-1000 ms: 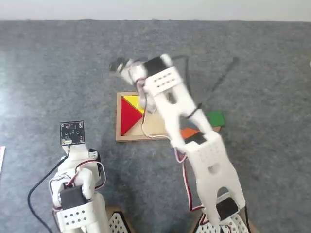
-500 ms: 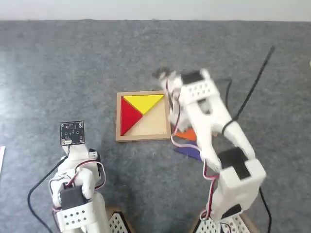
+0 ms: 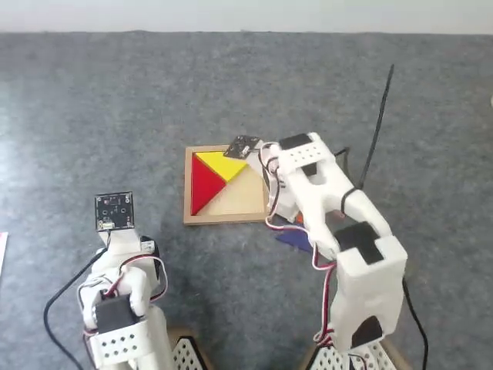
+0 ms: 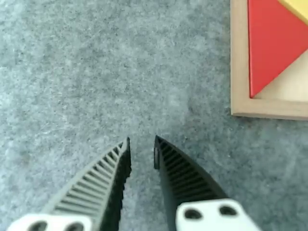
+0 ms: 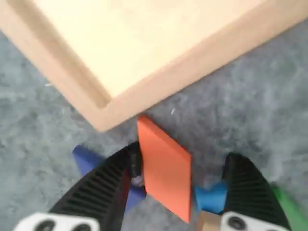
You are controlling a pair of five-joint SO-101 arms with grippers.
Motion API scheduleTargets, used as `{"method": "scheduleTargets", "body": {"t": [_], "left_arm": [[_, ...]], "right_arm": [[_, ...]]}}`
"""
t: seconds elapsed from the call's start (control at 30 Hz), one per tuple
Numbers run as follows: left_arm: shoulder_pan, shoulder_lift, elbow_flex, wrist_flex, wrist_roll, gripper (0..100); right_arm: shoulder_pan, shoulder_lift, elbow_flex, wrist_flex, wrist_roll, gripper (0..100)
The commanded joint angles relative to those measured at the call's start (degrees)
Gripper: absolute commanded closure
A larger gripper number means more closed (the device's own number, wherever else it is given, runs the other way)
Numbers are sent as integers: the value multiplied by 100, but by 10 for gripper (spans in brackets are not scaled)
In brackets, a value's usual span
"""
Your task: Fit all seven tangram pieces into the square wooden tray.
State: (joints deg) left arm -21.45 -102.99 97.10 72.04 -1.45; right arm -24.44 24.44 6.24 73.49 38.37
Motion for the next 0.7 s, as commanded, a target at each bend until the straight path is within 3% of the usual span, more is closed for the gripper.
{"method": "scheduleTargets", "body": {"t": [0.0,0.33,0.53,0.67], "left_arm": [[-35,-105,-66,18,-9,920],[-35,-105,-66,18,-9,920],[-35,-105,-66,18,-9,920],[-35,-105,-66,18,-9,920]], "right_arm": [[22,84,-237,277,35,735],[-4,-13,396,-22,-132,737],[-101,-549,545,-31,-325,899],[-84,-752,563,-31,-519,898]]}}
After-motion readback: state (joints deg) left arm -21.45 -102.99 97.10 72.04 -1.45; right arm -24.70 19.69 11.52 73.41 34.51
